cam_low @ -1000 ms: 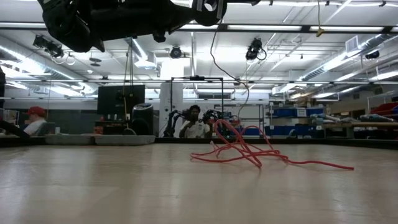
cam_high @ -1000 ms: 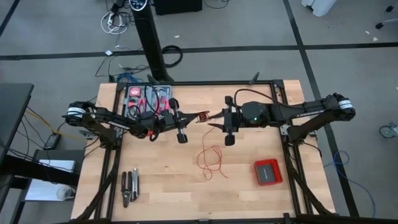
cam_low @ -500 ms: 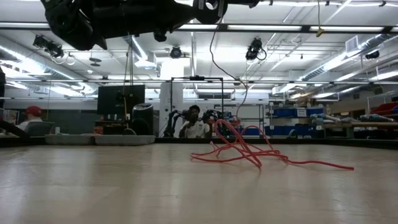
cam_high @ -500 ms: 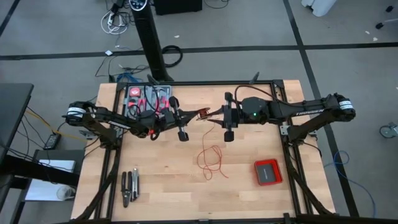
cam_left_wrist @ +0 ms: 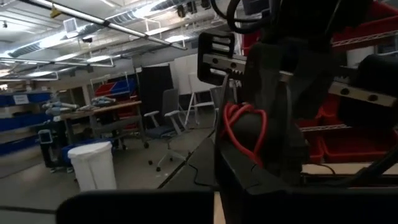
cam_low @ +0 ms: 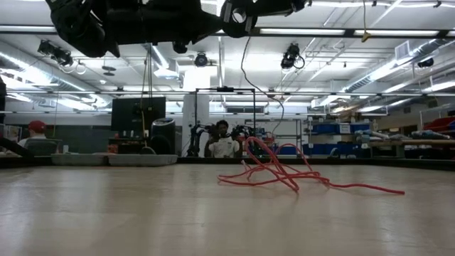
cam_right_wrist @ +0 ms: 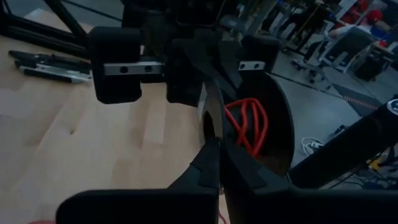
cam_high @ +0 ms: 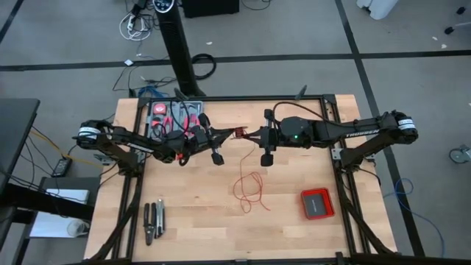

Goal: Coil cords
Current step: Coil the red wire onto the spool

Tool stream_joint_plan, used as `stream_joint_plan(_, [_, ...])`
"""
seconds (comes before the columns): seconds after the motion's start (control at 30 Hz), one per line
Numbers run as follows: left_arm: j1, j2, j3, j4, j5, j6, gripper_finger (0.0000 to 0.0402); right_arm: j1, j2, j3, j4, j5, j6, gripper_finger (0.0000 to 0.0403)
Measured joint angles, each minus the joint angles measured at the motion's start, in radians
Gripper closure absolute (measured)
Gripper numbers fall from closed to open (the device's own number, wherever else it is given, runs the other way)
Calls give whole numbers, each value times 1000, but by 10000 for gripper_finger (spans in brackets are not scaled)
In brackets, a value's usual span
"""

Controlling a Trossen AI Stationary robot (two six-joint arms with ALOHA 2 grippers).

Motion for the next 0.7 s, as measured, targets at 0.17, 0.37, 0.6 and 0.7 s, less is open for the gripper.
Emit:
stream_joint_plan(0.17, [0, -17, -1, -19, 1, 0, 334, 1, -14, -1, -11, 12, 7, 401])
stream_joint_plan(0.37, [2, -37, -3, -87, 9, 10, 264, 5, -19, -2, -36, 37, 9, 401])
stream_joint_plan(0.6, [1, -47, -3, -194, 62, -47, 249, 20, -59, -1, -30, 49, 28, 402])
stream_joint_plan(0.7, [1, -47, -4, -194, 127, -74, 249, 27, -65, -1, -4, 49, 29, 402])
